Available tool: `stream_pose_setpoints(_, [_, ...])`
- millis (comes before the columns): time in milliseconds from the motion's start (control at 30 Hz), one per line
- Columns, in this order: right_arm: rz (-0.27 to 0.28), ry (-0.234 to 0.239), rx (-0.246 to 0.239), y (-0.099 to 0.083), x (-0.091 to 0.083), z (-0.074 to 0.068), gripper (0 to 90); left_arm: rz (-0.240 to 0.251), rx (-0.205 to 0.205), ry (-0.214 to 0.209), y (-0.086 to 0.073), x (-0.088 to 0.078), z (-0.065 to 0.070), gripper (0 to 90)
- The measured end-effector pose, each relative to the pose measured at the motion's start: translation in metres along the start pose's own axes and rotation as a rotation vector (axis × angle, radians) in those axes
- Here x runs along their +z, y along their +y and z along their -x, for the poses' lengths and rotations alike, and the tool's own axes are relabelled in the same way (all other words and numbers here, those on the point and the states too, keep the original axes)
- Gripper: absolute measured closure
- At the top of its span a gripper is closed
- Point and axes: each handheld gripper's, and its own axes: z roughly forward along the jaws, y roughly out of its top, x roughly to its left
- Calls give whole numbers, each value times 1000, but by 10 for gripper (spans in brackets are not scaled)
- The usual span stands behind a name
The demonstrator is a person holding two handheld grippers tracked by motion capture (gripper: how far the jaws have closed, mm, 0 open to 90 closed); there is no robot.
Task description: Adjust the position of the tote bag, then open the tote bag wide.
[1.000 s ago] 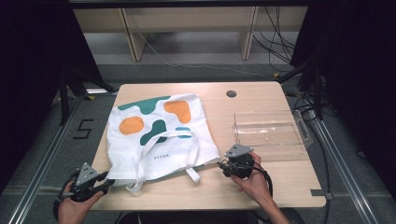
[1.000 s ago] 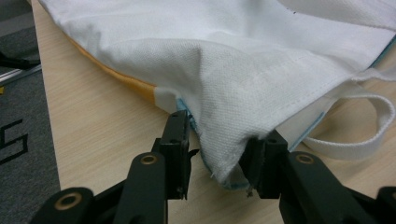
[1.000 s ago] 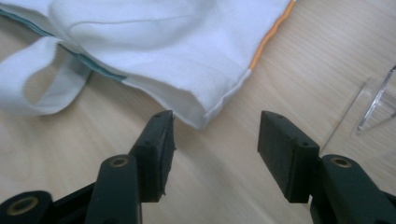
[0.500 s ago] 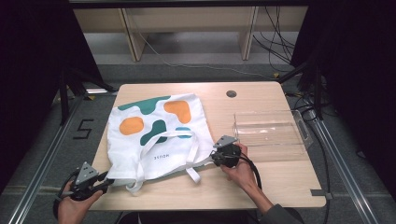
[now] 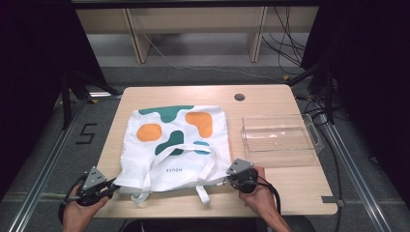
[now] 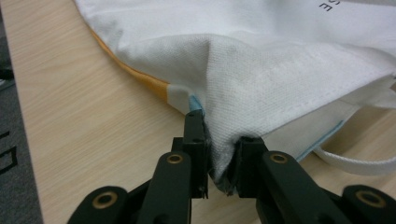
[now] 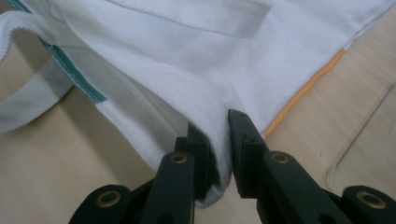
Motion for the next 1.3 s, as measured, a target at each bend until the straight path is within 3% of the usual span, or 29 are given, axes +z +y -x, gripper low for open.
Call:
stream_pose_setpoints(100, [1, 3, 20, -8, -9, -5, 794, 7, -4, -7, 0, 4, 3, 757])
stream_pose_setpoints(167, [6, 0, 29, -14, -13, -7, 779, -13, -4, 14, 1, 6, 3, 649])
stream_pose_setpoints(200, [11, 6, 59, -17, -10, -6, 734, -22, -29, 14, 0, 9, 1, 621])
stream_pose_setpoints(267, [18, -10, 68, -15, -7, -5, 682, -4, -53, 21, 1, 11, 0, 574])
stream_pose_setpoints(367, [7, -24, 32, -12, -3, -6, 651, -26, -25, 13, 2, 11, -2, 546])
stream_pose_setpoints(500, [-13, -56, -6, -7, 6, -7, 630, -18, -59, 10, 5, 22, 0, 535])
stream_pose_setpoints(533, [-22, -57, -7, -6, 10, -4, 649, -11, -57, 17, 7, 25, 0, 568])
stream_pose_setpoints(567, [-18, -47, -2, -6, 10, -2, 670, -33, -8, -16, 8, 22, -3, 623])
stream_pose_setpoints(667, [-8, -24, 7, -7, 8, 0, 755, -10, -20, -24, 9, 20, -1, 731])
stream_pose_setpoints(700, [-3, -24, 8, -7, 7, 0, 779, -26, 1, -36, 10, 18, -3, 739])
stream_pose_setpoints(733, [2, -20, 9, -7, 6, 1, 798, 0, -18, -27, 9, 19, -1, 745])
stream_pose_setpoints(767, [9, -25, 14, -6, 4, 1, 815, -5, 1, -32, 9, 17, -2, 751])
stream_pose_setpoints(900, [32, -27, -12, -4, 0, 3, 829, 7, -7, -37, 9, 14, -3, 771])
stream_pose_setpoints(967, [38, -25, 2, -3, -3, 4, 832, 9, 12, -41, 9, 10, -4, 772])
stream_pose_setpoints(1000, [47, -26, 13, -3, -5, 6, 833, 39, -27, -60, 9, 9, -2, 773])
stream_pose_setpoints(1100, [63, -21, 23, -3, -7, 9, 836, 57, -23, -65, 10, 5, -3, 781])
stream_pose_setpoints(1133, [86, -24, 25, -2, -11, 12, 837, 71, -51, -74, 11, 4, 0, 786])
stream_pose_setpoints(1167, [86, -24, 25, -2, -11, 12, 837, 74, -46, -80, 12, 3, 0, 786])
stream_pose_setpoints(1200, [100, -23, 33, 1, -16, 14, 838, 93, -67, -87, 12, 3, 2, 789])
stream_pose_setpoints(1267, [124, -37, 26, 4, -21, 17, 840, 74, -20, -93, 16, -3, 1, 790])
stream_pose_setpoints(1300, [124, -37, 26, 4, -21, 17, 840, 74, -20, -93, 16, -3, 1, 790])
